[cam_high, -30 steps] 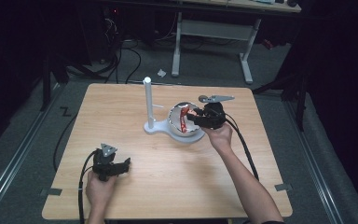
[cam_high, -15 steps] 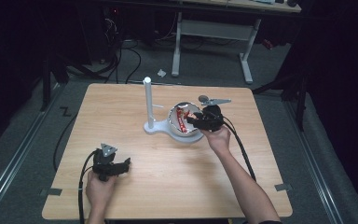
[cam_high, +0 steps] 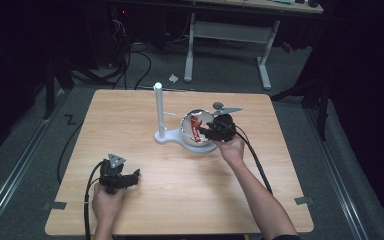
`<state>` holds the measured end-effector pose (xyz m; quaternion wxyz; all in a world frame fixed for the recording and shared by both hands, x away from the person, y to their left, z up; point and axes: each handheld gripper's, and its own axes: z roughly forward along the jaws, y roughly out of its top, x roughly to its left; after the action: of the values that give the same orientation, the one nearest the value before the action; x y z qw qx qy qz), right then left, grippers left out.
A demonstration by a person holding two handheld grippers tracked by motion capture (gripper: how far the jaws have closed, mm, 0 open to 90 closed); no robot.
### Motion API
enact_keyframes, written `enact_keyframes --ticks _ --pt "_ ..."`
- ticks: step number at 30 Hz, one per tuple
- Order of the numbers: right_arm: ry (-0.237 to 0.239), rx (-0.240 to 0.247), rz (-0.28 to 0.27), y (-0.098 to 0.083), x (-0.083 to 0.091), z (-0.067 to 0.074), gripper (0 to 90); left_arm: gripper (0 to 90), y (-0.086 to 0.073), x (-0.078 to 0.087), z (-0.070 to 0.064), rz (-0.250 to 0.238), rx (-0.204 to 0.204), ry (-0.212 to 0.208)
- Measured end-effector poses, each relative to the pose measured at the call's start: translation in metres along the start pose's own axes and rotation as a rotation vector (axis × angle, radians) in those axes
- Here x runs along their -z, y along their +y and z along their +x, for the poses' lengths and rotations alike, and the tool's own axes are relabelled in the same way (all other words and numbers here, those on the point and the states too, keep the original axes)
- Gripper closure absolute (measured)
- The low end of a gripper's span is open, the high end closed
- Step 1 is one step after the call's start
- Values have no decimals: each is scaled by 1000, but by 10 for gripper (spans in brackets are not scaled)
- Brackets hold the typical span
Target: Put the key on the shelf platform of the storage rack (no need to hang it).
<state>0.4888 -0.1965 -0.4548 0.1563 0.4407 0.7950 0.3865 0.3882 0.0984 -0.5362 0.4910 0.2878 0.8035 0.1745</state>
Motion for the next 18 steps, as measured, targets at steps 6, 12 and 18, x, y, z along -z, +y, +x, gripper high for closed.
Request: enact_keyframes --ticks 6,12,18 --pt "-25 20 33 -2 -3 2 556 178 0 0 0 1 0 -2" --pt "-18 16 38 -3 -4 -1 526 178 0 0 0 1 0 -1" --pt "-7 12 14 -1 2 -2 480 178 0 0 0 1 -1 -1"
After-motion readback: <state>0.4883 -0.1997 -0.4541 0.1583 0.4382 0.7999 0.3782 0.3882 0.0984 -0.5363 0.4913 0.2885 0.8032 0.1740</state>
